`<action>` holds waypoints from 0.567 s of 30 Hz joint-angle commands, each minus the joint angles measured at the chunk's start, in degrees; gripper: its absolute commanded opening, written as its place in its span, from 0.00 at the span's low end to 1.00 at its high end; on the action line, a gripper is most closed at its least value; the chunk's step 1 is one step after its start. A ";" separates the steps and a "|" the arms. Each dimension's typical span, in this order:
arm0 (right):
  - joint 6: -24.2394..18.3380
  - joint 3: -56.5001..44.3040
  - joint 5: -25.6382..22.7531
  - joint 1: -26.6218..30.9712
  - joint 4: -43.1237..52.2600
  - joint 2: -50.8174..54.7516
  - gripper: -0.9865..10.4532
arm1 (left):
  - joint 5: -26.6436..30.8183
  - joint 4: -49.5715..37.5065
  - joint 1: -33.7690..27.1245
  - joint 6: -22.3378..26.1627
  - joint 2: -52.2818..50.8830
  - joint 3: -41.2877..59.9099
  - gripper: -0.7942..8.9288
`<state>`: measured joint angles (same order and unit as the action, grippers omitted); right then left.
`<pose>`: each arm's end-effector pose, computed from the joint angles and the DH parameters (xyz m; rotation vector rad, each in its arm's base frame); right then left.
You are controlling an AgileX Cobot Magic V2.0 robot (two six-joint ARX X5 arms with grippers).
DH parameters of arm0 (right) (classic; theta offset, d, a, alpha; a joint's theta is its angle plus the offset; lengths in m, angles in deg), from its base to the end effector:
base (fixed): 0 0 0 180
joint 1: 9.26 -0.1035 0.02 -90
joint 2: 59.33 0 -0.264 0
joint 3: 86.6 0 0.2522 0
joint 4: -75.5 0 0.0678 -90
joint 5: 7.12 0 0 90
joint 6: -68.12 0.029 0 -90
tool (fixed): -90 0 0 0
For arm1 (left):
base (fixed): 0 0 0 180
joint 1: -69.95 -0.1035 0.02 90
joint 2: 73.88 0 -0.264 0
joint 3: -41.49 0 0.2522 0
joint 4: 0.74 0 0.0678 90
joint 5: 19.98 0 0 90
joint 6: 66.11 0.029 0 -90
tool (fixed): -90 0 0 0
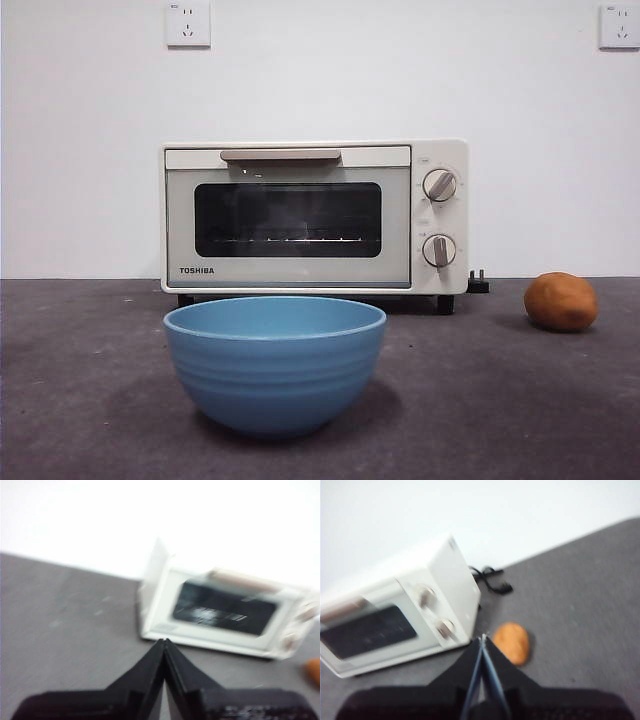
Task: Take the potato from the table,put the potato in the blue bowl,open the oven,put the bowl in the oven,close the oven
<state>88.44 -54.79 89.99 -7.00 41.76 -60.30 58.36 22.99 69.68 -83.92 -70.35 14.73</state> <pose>0.0691 0.0009 0.2324 0.3585 0.0649 0.0748 0.0845 -0.0055 0.2184 -0.3107 0.0395 -0.1958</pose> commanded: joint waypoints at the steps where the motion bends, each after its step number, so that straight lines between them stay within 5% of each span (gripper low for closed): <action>1: 1.33 6.49 0.24 0.04 -4.59 -1.49 0.08 | -4.02 0.90 -0.17 -3.39 1.73 -5.33 0.08; 9: -5.40 25.99 0.87 0.04 -22.01 -12.92 0.08 | -9.03 12.87 -0.17 -6.12 12.72 -22.91 0.08; 17: -12.55 39.69 4.26 0.04 -34.51 -28.72 0.08 | -12.39 26.80 -0.17 -0.48 26.91 -33.97 0.08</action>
<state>78.01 -15.47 93.64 -7.00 7.31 -87.78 46.71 48.70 69.68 -86.63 -44.58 -18.91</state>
